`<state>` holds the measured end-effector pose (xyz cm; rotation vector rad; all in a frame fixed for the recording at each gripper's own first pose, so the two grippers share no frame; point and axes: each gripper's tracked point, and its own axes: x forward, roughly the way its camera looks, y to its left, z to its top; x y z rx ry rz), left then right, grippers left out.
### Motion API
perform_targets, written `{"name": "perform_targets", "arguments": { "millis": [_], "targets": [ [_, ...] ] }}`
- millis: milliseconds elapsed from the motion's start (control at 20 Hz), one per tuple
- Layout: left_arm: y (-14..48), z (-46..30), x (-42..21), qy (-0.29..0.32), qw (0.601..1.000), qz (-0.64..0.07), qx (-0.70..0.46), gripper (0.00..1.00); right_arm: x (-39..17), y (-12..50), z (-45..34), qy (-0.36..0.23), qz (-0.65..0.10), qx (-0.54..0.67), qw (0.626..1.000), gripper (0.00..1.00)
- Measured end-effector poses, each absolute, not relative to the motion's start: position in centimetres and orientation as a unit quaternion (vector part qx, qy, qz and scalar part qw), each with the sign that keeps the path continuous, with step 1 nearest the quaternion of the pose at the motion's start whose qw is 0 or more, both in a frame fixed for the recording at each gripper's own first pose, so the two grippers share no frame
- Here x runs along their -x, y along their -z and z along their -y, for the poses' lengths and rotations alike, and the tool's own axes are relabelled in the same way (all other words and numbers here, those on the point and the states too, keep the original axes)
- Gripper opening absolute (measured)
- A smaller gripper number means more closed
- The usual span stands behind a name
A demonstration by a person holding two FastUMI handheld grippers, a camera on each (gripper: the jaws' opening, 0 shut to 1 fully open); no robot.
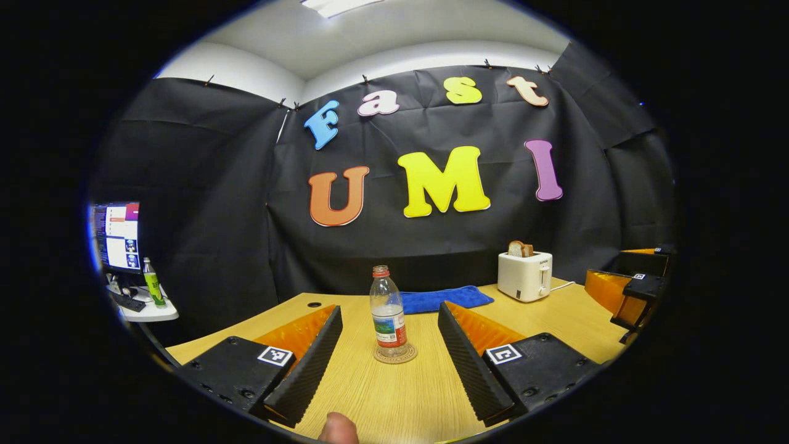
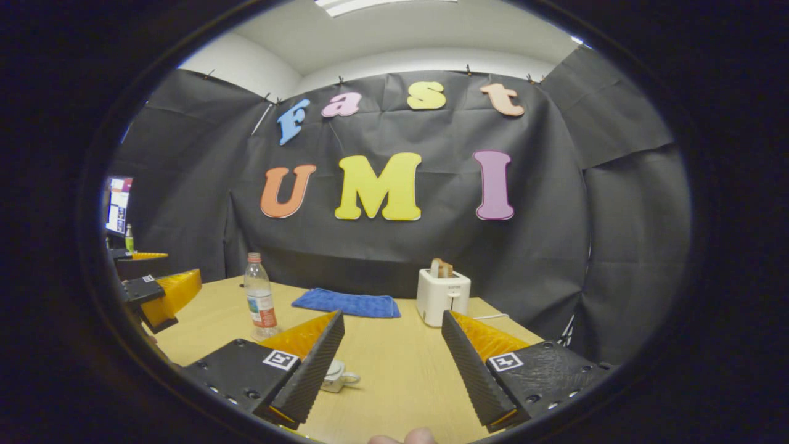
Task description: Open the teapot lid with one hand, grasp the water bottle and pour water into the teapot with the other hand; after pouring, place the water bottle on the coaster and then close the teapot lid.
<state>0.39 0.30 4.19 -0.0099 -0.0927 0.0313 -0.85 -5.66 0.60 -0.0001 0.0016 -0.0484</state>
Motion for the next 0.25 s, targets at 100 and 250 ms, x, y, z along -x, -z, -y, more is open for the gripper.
{"name": "perform_targets", "arguments": {
  "millis": [100, 250],
  "targets": [
    [-4.31, -0.56, -0.44, -0.020, 0.999, 0.048, 0.007, 0.98, 0.74, -0.65, 5.53, 0.024, -0.004, 0.001, 1.000, 0.96],
    [-4.22, -0.47, -0.37, -0.021, 0.999, 0.049, 0.006, 0.98, 0.73, -0.77, 5.28, 0.022, -0.005, 0.006, 1.000, 0.98]
  ]
}}
